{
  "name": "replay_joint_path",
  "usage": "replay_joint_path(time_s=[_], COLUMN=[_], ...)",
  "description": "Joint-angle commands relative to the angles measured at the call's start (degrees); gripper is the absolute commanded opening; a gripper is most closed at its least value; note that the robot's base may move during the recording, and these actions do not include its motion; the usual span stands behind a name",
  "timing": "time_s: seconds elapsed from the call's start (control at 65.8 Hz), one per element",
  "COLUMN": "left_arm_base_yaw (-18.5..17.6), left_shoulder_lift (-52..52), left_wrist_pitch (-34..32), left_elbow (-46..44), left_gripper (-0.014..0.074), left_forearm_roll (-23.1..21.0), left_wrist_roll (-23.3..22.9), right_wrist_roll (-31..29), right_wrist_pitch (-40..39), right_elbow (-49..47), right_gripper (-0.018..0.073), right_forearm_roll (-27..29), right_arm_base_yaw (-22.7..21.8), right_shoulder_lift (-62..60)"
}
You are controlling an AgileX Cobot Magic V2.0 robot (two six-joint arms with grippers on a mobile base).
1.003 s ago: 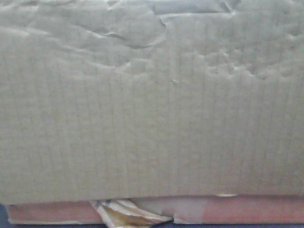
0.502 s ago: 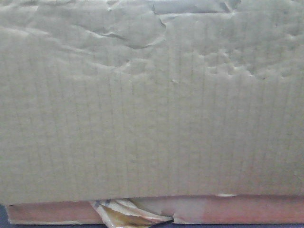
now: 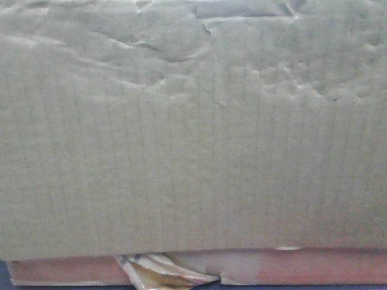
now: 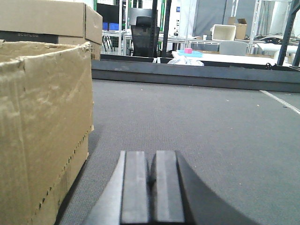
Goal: Stack two boxes on right shelf middle
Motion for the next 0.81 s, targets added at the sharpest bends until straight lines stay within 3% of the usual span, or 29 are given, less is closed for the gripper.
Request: replay_joint_path(time_s=[0.0,0.091,0.547,0.684,0.791], left_arm_base_yaw=[-0.15,-0.15,-0.15,-0.15,-0.15], left_shoulder_lift=[-0.46,-0.46,-0.46,-0.46,-0.46], left_wrist_pitch=[-0.04,-0.04,-0.04,-0.04,-0.04], left_elbow=[0.11,0.11,-0.99,-0.98,-0.98], left_gripper=[0.0055,-0.0111,-0.0111,-0.0111,-0.0111], left_forearm_roll=[-0.06,-0.13,5.12,5.12,4.93], left_wrist_roll=[-0.07,-0.07,-1.91,-1.91,-1.91], right_wrist_roll=[0.02,0.02,0.02,0.32,0.88], right_wrist_pitch=[-1.34,-1.34,-1.46,-6.14,3.85], right_elbow=[0.00,0.00,0.00,0.00,-5.57], right_gripper=[-0.0160,-0.0160,-0.0160,-0.0160,-0.0160], right_forearm_roll=[-0.38,-0.38,-0.38,0.78,3.04], right_arm_base_yaw=[0.11,0.11,0.11,0.15,0.27], right_shoulder_lift=[-0.19,-0.19,-0.19,-0.19,-0.19])
